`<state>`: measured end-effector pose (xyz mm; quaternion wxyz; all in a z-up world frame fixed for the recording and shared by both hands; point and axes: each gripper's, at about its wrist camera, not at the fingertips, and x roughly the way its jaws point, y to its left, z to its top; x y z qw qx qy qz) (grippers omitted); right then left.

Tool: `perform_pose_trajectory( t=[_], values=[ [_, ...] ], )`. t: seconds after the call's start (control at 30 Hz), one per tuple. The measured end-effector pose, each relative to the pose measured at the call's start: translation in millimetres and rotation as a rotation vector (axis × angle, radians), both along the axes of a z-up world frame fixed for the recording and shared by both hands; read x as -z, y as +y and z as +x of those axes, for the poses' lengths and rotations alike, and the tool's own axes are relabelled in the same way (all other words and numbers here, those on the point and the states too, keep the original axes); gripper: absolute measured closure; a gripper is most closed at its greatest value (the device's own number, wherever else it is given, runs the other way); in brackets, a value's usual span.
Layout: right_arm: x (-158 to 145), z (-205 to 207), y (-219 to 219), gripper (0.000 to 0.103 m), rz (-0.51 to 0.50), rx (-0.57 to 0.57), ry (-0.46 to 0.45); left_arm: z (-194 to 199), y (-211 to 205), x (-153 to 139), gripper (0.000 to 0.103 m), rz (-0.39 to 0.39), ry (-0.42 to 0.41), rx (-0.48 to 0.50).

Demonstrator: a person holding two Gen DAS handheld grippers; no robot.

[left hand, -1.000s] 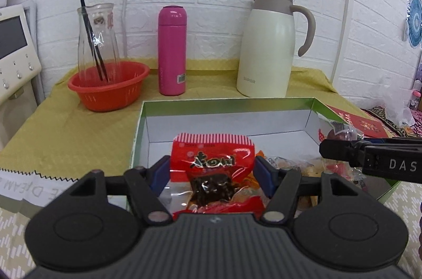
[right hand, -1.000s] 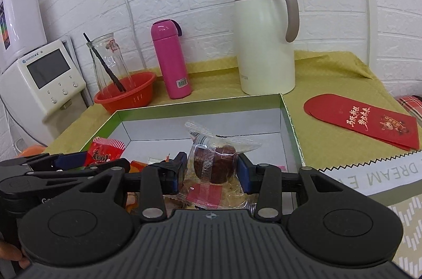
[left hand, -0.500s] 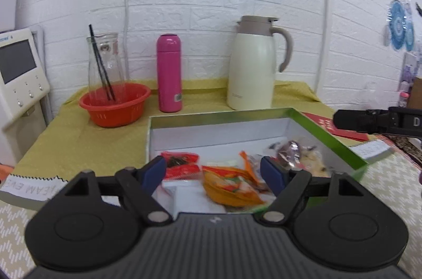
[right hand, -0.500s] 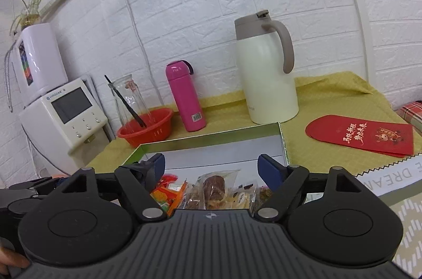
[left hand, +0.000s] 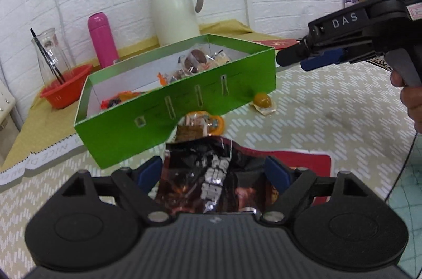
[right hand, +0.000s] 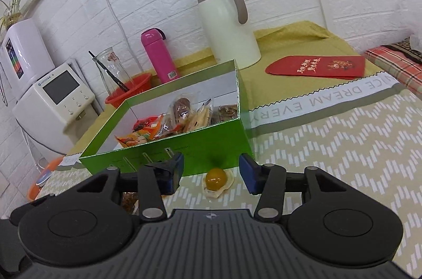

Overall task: Organize snacks
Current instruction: 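Grasp the dark jerky bag with the left gripper while the right grasps the orange jelly cup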

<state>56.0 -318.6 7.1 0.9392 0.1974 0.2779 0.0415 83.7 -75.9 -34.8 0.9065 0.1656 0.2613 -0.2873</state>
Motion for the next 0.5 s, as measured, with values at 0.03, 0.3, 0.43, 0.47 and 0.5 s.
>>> perform_pose_trajectory(
  t=[0.03, 0.3, 0.43, 0.47, 0.5],
  values=[
    [0, -2, 0, 0.021, 0.001, 0.003, -0.003, -4, 4, 3, 0.012, 0.012, 0.012, -0.003],
    [13, -3, 12, 0.021, -0.045, -0.027, 0.023, -30, 67, -13, 0.011, -0.139, 0.127, -0.066],
    [20, 7, 23, 0.022, -0.115, -0.011, 0.039, -13, 67, -37, 0.006, -0.211, 0.027, -0.105],
    [22, 8, 25, 0.023, -0.128, -0.004, 0.046, -5, 60, -41, 0.006, -0.219, -0.004, -0.098],
    [25, 10, 26, 0.023, -0.136, 0.0, 0.049, 3, 54, -43, 0.006, -0.224, -0.029, -0.09]
  ],
)
